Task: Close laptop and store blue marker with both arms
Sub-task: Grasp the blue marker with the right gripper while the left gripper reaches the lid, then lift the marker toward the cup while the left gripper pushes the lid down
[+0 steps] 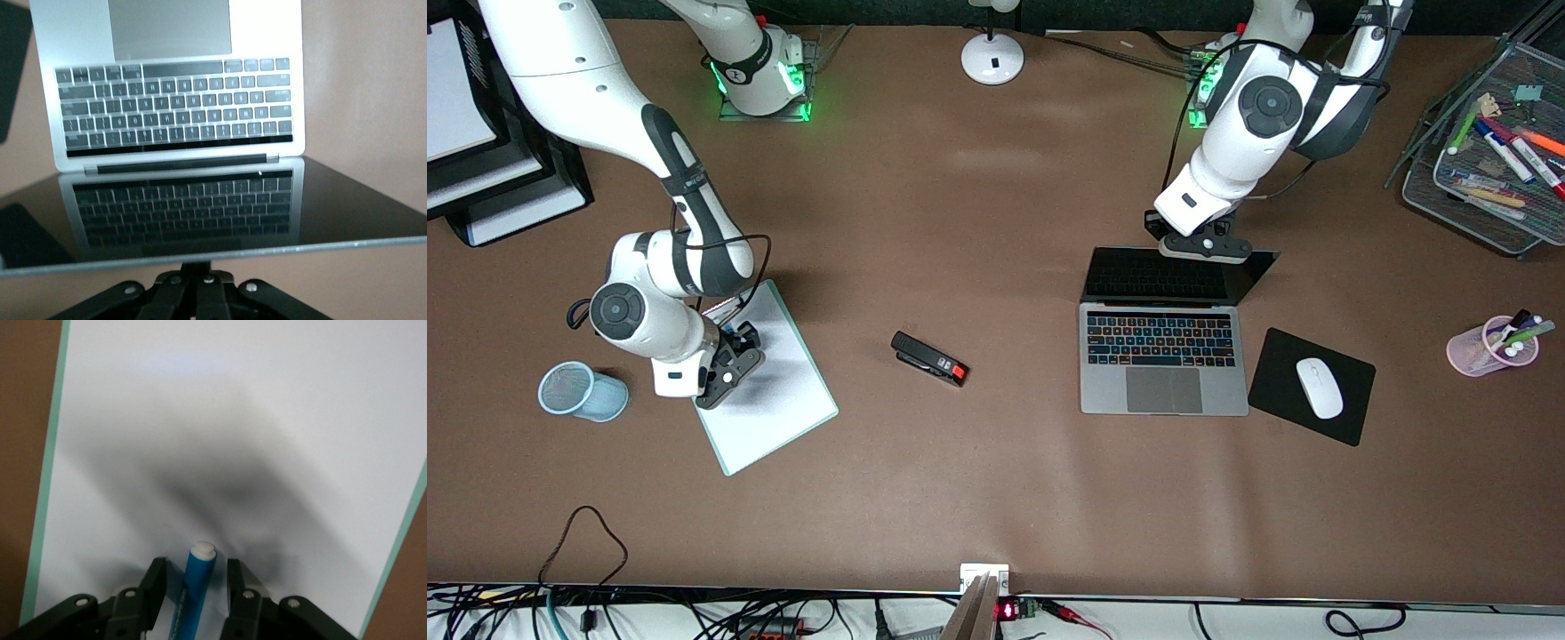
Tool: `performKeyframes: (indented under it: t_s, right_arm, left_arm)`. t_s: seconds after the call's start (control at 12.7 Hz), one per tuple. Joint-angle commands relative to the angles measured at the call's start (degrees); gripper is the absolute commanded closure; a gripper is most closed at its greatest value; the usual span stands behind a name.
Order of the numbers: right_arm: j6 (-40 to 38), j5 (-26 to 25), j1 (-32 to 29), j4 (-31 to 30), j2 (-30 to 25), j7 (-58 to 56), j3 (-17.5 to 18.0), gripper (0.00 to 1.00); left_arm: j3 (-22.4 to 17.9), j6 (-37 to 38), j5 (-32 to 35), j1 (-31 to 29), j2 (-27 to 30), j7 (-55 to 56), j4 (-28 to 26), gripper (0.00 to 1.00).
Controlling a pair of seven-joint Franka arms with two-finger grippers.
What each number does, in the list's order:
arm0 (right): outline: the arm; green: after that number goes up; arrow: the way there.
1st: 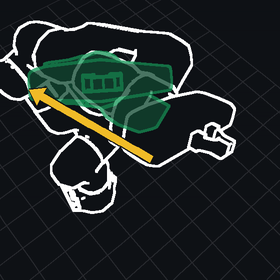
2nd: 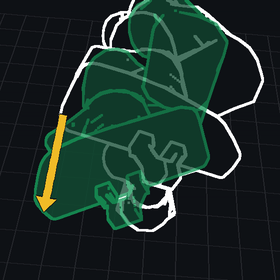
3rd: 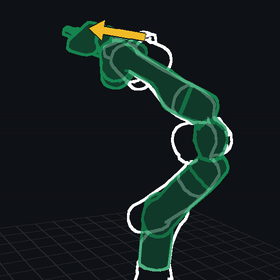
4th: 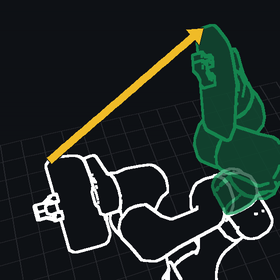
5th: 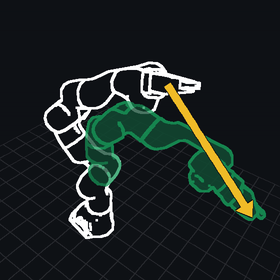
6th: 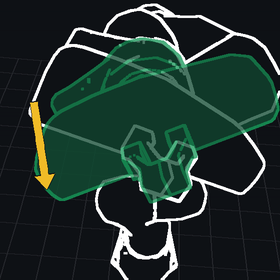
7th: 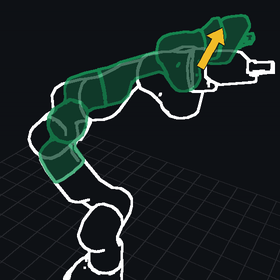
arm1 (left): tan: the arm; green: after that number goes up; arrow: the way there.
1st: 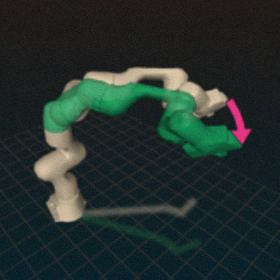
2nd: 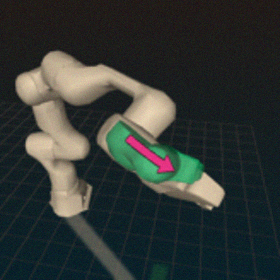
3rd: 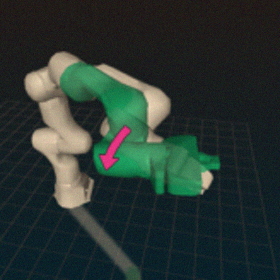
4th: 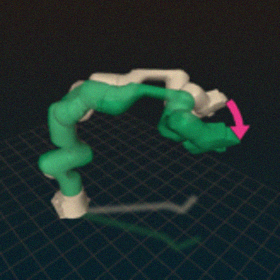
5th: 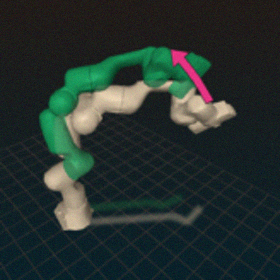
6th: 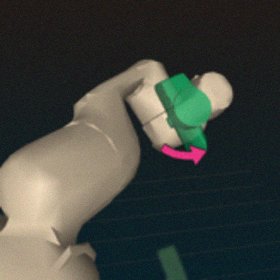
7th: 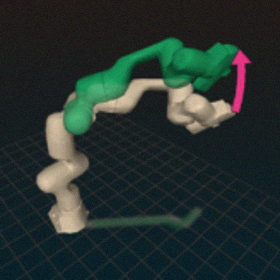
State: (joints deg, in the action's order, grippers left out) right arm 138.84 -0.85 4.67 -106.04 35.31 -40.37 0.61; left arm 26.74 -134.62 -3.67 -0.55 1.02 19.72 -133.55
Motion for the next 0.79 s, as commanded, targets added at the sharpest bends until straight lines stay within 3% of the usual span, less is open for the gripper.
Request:
performKeyframes:
  t_s: [0.0, 0.24, 0.47, 0.71]
  right_arm:
    - [0.12, 0.14, -0.8, 1.27, 0.9, -0.85, 0.27, 0.6]
    - [0.12, 0.14, -0.71, 1.63, 0.9, -0.59, 0.36, 0.72]
    - [0.03, 0.23, -0.54, 1.8, 0.81, -0.24, 0.36, 0.96]
    - [-3.02, 0.23, -0.36, 4.6, 0.2, -0.41, 0.45, 1.0]
  left_arm:
    - [0.51, -1.6, 4.28, -1.73, -1.45, -0.56, 2.06, 1.0]
    - [0.51, -3.97, 8.67, -2.96, -3.64, -0.56, 4.78, 1.0]
    - [0.42, -4.24, 9.39, -3.67, -6.98, -0.56, 7.95, 1.0]
    - [0.07, -6.95, 9.39, -3.76, -10.15, -0.65, 9.1, 1.0]
